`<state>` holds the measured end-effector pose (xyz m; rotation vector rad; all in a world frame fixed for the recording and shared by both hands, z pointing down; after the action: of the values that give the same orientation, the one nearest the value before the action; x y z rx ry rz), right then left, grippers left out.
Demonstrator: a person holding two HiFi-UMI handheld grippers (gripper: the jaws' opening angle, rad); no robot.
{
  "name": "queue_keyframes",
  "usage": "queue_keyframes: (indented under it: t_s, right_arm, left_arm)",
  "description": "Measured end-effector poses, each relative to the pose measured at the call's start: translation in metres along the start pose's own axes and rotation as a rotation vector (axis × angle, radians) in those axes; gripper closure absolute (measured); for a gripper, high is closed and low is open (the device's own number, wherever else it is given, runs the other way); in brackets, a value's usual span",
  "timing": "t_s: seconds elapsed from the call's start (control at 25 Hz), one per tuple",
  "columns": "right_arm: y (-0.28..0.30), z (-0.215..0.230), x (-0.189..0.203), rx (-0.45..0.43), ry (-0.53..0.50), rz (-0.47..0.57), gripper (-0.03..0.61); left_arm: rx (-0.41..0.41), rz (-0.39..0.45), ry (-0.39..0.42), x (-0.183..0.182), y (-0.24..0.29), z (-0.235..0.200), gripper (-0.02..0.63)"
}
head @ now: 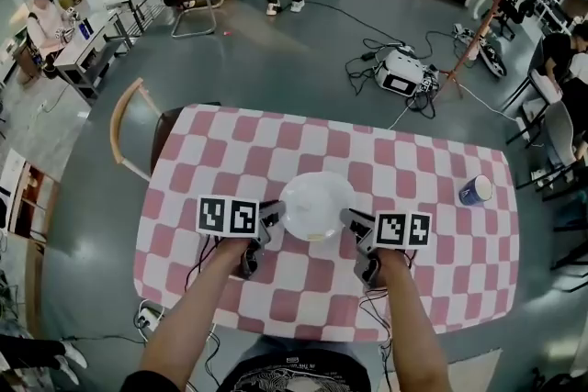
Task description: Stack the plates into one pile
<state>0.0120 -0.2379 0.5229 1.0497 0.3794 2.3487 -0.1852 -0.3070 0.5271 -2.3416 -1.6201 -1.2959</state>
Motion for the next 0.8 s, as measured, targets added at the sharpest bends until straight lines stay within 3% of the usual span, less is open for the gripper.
queue_keyframes:
  t_s: [0.36, 0.8]
  right_arm:
    - [0.012, 0.047, -0.016, 0.030, 0.055, -0.001, 0.537]
    - [0.023, 0.062, -0.008, 0.064, -0.007, -0.046, 0.523]
  left_arm:
    - [-0.028, -0.044, 0.015, -0.002, 0.054, 0.004, 0.574]
    - [-0.072, -0.086, 0.025, 0.011, 0.072, -0.009, 0.563]
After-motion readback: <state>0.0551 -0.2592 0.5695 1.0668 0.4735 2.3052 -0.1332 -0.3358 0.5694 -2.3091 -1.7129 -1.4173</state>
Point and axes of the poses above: the fingertips, and each gripper's own axes: y forward along the fingers, z to its right, x out of its underside, the point moved 5 cm from there along -y, backward along the fingers, and after that the axes turned 15 degrees about z, right-handed, at the moved point
